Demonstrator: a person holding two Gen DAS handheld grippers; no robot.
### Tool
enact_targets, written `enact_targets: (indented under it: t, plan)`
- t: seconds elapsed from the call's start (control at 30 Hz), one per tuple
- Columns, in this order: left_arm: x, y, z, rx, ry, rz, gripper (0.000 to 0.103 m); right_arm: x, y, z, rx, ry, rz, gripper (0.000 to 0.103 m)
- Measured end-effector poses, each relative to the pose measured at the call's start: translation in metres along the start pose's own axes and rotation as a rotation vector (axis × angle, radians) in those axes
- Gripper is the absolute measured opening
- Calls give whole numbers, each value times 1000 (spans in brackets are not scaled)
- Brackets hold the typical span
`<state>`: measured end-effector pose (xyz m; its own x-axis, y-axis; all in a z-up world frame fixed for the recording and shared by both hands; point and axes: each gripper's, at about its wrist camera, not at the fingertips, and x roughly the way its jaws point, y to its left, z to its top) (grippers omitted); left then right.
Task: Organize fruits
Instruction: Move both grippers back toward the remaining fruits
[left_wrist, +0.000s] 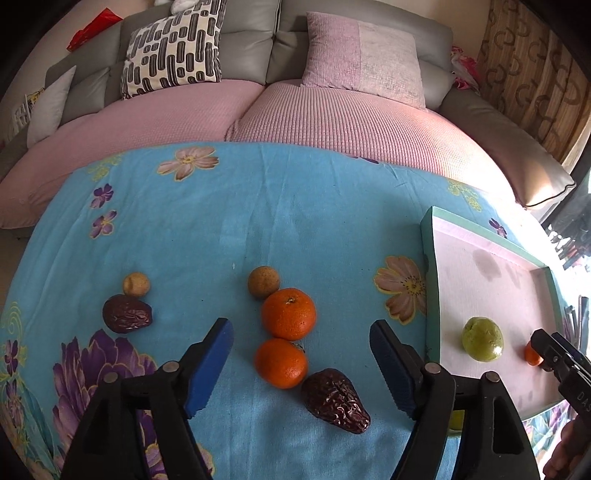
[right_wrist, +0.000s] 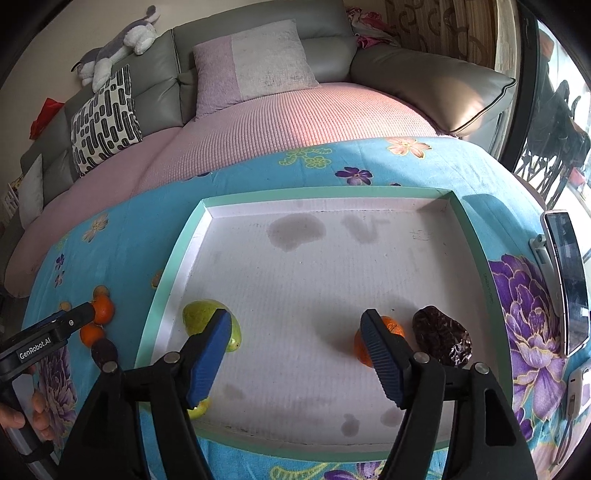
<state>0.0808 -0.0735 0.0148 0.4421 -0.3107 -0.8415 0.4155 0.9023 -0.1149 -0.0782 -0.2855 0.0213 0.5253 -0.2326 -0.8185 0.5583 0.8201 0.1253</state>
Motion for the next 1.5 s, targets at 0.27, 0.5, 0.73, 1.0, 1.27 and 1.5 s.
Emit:
enact_targets:
  t: [0.27, 0.5, 0.73, 1.0, 1.27, 1.5]
  plan:
    - [4, -4, -1, 37, -8, 49, 103, 4, 0, -1, -9, 12, -10, 83]
    - [0, -6, -2, 77, -60, 84, 103, 5, -3, -1, 8, -27, -30, 98]
    - [-4, -4, -1, 46, -99, 45, 103, 2, -7, 1, 48, -56, -2, 98]
    - [-8, 0, 1, 4, -138, -25, 103, -4, -2, 3, 25, -88, 2, 98]
    - [-14, 13, 2, -59, -162, -97, 103, -9, 8, 4, -8, -113, 3, 98]
    - [-21, 32, 7, -80, -176, -74, 103, -13, 23, 4, -41, -136, 34, 98]
